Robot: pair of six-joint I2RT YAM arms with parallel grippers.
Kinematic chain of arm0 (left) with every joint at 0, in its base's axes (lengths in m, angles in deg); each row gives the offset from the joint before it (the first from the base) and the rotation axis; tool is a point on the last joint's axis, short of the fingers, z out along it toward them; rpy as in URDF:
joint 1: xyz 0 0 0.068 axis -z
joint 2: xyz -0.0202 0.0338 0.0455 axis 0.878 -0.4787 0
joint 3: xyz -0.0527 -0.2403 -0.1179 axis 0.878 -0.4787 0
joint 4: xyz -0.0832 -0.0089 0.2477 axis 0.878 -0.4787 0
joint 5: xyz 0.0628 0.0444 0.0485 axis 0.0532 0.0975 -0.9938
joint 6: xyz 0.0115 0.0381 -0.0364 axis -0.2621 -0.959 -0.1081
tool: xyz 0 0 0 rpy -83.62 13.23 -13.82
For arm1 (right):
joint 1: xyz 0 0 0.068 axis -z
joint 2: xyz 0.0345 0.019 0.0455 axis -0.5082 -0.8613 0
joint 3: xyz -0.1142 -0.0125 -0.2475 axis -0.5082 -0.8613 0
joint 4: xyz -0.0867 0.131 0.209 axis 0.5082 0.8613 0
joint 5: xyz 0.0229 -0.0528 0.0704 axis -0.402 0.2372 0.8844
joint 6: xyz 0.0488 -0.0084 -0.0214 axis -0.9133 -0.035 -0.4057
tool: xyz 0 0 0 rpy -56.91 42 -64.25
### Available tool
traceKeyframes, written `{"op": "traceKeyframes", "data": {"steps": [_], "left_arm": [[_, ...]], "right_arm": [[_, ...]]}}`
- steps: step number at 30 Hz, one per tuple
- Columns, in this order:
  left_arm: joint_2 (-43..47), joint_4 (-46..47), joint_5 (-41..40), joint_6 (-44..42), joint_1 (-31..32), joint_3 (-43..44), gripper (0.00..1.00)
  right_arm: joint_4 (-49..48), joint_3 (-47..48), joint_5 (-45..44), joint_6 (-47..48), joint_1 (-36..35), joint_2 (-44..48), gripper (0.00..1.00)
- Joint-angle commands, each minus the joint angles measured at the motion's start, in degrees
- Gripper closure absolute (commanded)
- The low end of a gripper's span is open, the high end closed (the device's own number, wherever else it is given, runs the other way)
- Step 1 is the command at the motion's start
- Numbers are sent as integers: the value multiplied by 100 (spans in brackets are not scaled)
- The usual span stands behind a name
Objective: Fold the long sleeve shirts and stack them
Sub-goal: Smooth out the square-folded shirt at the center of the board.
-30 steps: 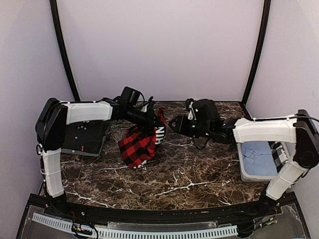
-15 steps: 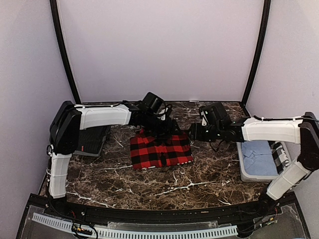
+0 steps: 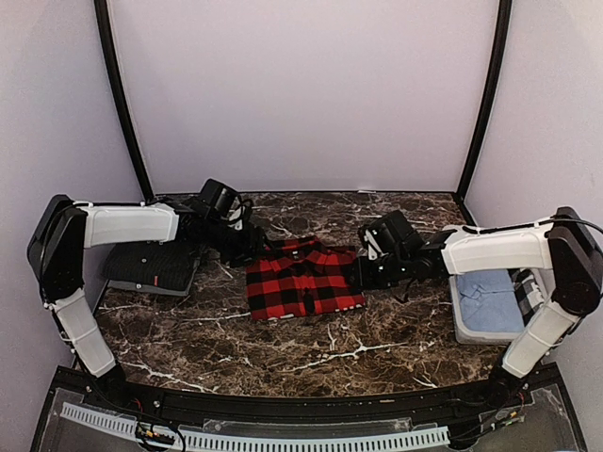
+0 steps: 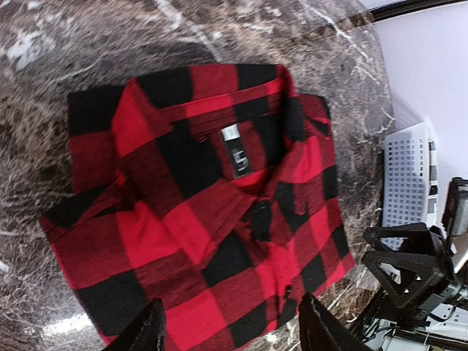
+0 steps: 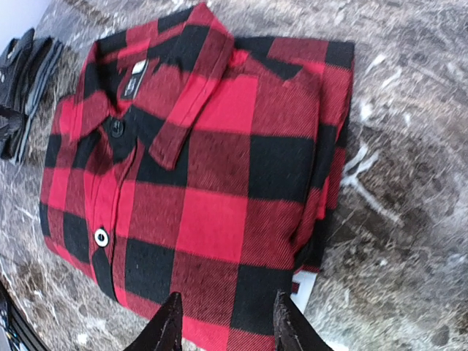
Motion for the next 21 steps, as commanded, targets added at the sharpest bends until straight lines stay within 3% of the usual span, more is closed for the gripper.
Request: {"op": "traceKeyframes", "data": {"steps": [1,11,15,20,21], "left_arm": [[364,26,-84,-66,-126,-452,40],[599,167,44,81,-168,-1117,40],[672,213,64,112,-173,-1283,40],[703,232,89,135,-168,-1325,40],[703,232,82,138,-168,-1321,40]], "right_arm": [[194,-207,-178,-25,-230,-21,60],[218,-625,-413,-201,-359,200,61],[87,-649,-333,-192,-380,115,74],[-57,-948,-281,-287,-443,120,100],[-141,-1093,-245,-346,-445,151,100]]}}
